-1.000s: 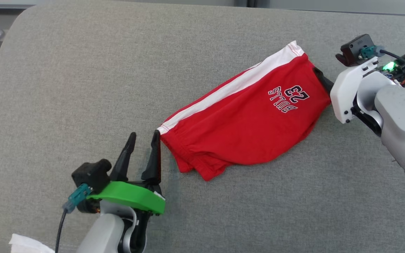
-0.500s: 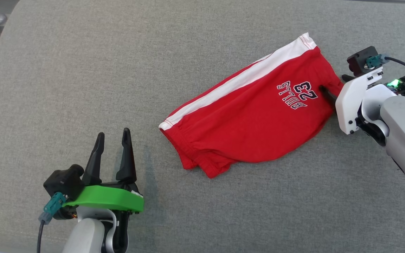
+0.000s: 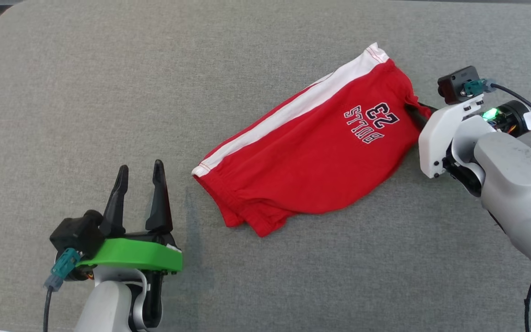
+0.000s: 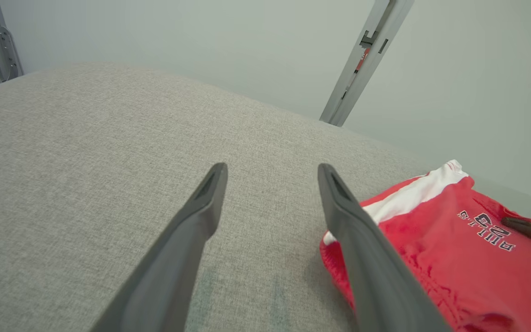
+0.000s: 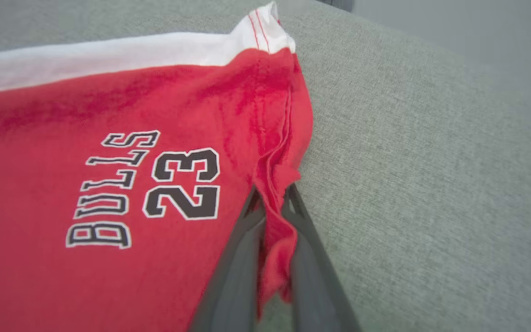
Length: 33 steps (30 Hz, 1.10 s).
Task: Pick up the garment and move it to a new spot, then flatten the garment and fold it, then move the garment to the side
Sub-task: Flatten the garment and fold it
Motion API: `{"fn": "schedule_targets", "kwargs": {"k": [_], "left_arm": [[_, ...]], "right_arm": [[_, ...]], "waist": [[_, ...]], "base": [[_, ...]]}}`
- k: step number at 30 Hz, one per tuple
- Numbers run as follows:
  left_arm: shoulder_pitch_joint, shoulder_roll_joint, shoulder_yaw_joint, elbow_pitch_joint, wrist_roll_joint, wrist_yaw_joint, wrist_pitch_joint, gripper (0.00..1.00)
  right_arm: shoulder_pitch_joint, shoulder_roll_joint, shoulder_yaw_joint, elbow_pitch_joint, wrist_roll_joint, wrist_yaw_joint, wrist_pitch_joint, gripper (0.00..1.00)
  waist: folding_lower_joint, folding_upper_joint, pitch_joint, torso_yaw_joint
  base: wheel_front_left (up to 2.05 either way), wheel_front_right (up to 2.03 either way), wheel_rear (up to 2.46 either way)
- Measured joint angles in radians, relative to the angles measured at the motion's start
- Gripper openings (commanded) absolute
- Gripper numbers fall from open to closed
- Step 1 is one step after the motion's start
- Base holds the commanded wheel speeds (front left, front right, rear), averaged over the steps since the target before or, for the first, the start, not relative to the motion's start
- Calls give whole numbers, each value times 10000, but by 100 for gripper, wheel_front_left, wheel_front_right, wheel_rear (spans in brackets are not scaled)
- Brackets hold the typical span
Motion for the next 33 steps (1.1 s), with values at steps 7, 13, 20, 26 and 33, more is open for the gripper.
{"fn": "schedule_targets", "kwargs": {"k": [7, 13, 20, 26, 33], "left_arm": [[35, -23, 276, 165, 351, -107, 0, 100], [441, -27, 623, 257, 443, -134, 0, 100], [848, -33, 807, 228, 514, -134, 0, 100], [997, -36, 890, 186, 573, -134, 0, 100], [1033, -42, 792, 205, 585, -190, 0, 100]], "right_arm": [[267, 470, -368, 437, 178, -2, -1323, 0], [1323, 1118, -713, 458, 324, -2, -1967, 0], [2653, 1588, -2234, -54, 12, -2, -2119, 0], [4112, 1852, -4414, -953, -1438, -2, -2119, 0], [5222, 2311, -6048, -1701, -3187, -2, -2119, 0]], "waist": [[0, 0, -433, -609], [0, 0, -908, -1373], [0, 0, -1456, -2390], [0, 0, -1838, -3089], [0, 0, -2145, -3316]], "base": [[0, 0, 0], [0, 0, 0], [0, 0, 0], [0, 0, 0], [0, 0, 0]]}}
